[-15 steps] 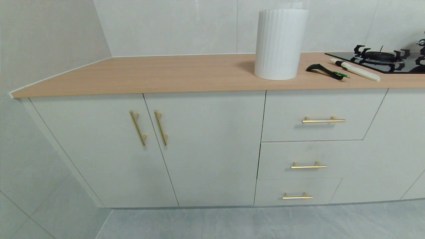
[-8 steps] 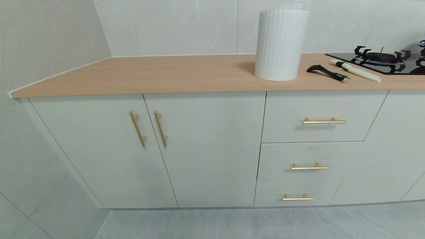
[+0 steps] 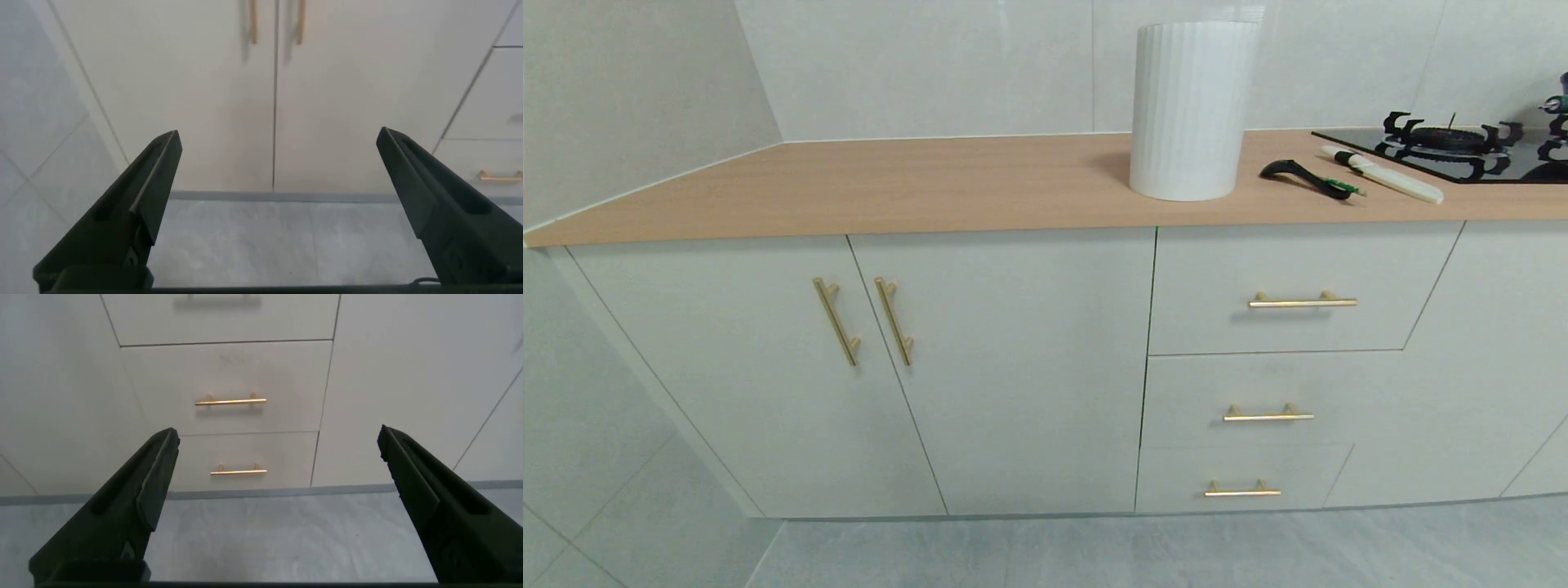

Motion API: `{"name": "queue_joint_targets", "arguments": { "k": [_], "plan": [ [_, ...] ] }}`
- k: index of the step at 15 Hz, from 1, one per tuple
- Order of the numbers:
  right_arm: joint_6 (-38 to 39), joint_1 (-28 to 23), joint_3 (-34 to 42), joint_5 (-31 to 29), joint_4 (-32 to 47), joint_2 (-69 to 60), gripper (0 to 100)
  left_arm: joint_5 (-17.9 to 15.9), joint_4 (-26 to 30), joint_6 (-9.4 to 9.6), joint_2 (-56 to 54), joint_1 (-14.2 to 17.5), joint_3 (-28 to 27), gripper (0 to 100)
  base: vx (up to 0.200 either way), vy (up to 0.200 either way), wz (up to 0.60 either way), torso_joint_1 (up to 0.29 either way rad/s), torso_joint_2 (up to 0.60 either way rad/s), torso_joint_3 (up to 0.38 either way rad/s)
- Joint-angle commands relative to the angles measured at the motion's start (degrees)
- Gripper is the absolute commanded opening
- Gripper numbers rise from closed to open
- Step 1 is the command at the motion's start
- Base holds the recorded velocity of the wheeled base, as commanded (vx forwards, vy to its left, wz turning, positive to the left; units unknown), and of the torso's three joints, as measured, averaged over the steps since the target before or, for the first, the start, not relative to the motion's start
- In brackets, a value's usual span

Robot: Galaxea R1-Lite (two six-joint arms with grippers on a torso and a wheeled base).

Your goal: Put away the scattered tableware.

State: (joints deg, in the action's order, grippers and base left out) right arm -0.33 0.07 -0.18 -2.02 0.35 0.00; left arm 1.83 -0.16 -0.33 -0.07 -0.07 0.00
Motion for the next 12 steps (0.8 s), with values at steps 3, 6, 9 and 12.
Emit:
{"name": "queue_joint_targets", "arguments": {
  "k": [3, 6, 9, 12],
  "plan": [
    [-0.4, 0.0, 0.0, 0.3, 0.0, 0.1, 100, 0.0, 0.0, -0.02, 0.1, 0.0, 0.0, 100, 0.0, 0.0, 0.0, 0.0, 0.0, 0.0],
    [-3.1, 0.0, 0.0, 0.7, 0.0, 0.1, 100, 0.0, 0.0, -0.02, 0.1, 0.0, 0.0, 100, 0.0, 0.0, 0.0, 0.0, 0.0, 0.0],
    [-1.8, 4.0, -8.1, 2.4, -1.5, 12.8, 100, 0.0, 0.0, -0.02, 0.1, 0.0, 0.0, 100, 0.0, 0.0, 0.0, 0.0, 0.0, 0.0],
    [-1.6, 7.9, -16.4, 3.3, -1.6, 37.9, 100, 0.0, 0.0, -0.02, 0.1, 0.0, 0.0, 100, 0.0, 0.0, 0.0, 0.0, 0.0, 0.0]
  ]
}}
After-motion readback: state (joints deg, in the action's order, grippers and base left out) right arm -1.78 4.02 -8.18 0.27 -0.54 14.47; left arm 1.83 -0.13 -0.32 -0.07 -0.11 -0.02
